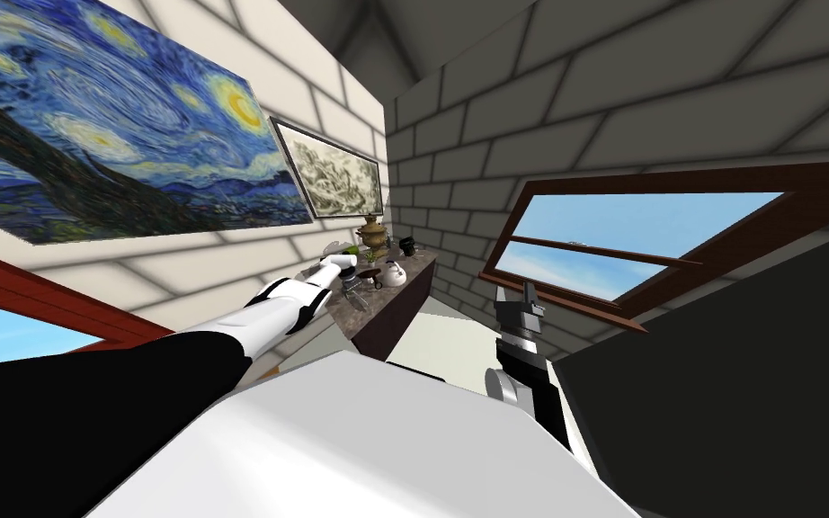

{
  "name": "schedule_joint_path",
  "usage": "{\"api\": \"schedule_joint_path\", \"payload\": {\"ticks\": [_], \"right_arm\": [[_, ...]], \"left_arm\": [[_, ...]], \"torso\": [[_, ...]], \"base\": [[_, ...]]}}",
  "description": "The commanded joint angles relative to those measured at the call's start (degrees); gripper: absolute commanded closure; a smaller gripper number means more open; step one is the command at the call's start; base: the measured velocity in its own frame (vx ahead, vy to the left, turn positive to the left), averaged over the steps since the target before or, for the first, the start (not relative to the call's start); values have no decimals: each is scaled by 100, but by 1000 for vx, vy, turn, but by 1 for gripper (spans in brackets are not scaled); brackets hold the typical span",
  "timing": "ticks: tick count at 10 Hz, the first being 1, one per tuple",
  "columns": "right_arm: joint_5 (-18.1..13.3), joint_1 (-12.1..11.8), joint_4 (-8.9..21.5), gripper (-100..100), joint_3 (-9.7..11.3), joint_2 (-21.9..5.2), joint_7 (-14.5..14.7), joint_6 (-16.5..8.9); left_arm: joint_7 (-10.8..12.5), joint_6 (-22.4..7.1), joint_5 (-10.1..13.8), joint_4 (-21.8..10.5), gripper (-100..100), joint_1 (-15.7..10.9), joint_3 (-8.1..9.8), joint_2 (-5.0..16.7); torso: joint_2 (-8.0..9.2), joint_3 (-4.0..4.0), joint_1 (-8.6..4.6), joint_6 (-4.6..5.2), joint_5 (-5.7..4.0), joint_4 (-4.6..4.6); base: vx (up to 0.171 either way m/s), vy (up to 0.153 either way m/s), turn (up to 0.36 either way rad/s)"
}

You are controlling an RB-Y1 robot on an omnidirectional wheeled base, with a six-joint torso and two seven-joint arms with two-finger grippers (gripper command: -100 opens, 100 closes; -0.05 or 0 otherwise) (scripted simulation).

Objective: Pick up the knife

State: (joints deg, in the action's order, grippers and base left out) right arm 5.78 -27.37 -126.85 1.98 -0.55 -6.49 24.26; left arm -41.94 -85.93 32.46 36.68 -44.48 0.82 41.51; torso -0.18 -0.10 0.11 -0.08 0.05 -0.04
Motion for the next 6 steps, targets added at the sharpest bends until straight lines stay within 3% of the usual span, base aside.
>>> {"api": "schedule_joint_path", "payload": {"ticks": [1,4,5,6], "right_arm": [[0,0,0,0,0,0,0,0],[0,0,0,0,0,0,0,0],[0,0,0,0,0,0,0,0],[0,0,0,0,0,0,0,0]], "left_arm": [[34,-286,76,-136,-100,-72,-74,-33],[40,-496,129,-341,-100,-183,-147,-70],[30,-425,114,-294,-100,-159,-127,-57],[35,-456,118,-293,0,-160,-129,-57]], "torso": [[0,0,0,0,0,0],[0,0,-1,-1,0,0],[0,0,-1,-1,0,0],[3,2,-4,-1,0,1]], "base": [[28,30,-16],[20,18,-3],[9,8,-2],[0,0,0]]}}
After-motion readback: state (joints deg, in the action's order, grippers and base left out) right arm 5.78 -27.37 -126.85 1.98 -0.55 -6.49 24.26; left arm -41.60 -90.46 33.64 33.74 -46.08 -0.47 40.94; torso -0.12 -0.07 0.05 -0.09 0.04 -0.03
